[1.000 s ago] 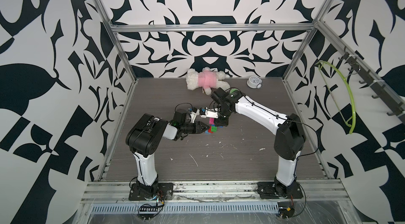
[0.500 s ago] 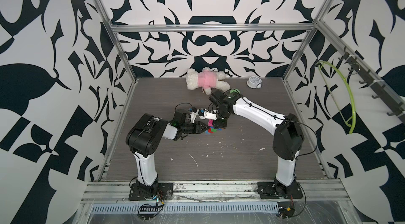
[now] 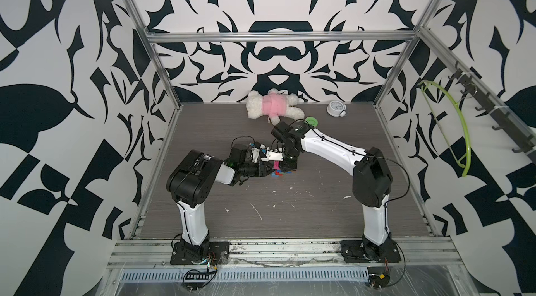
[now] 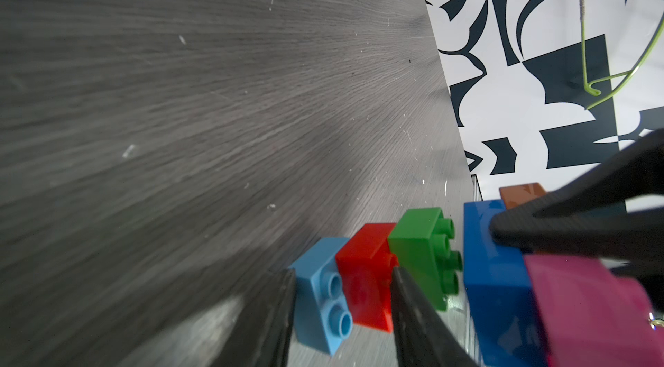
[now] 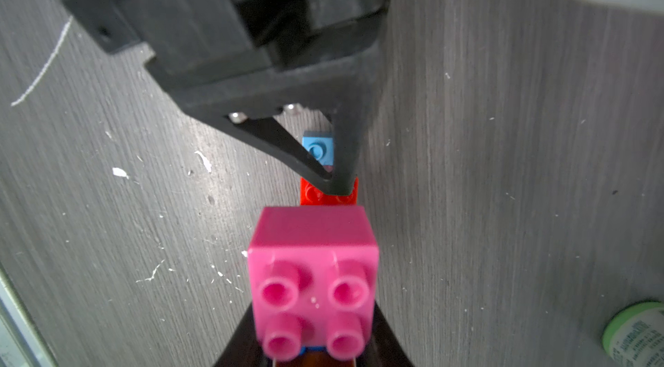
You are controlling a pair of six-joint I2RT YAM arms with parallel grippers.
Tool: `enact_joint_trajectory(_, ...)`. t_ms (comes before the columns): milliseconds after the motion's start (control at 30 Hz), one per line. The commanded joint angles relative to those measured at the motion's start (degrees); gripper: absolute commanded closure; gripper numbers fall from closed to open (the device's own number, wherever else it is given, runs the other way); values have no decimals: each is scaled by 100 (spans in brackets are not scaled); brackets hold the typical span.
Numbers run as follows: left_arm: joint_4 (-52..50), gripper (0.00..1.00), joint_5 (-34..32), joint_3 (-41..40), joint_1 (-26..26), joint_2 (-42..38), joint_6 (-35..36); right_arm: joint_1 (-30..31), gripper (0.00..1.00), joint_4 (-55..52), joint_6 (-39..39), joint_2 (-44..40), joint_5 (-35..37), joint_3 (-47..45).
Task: Assemble the letter y with lego
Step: Assemble the lego brick with the lego brick.
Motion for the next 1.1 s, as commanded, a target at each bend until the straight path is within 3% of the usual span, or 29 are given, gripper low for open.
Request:
enact_joint_trajectory(0,-1248,54,-582,-268,-73,425,92,33,79,-173,-129,-68,107,257)
enact_joint_trajectory(1067,-1296,54,-594,-259,-71,408,118,101,80,-287,-303,200,262,433)
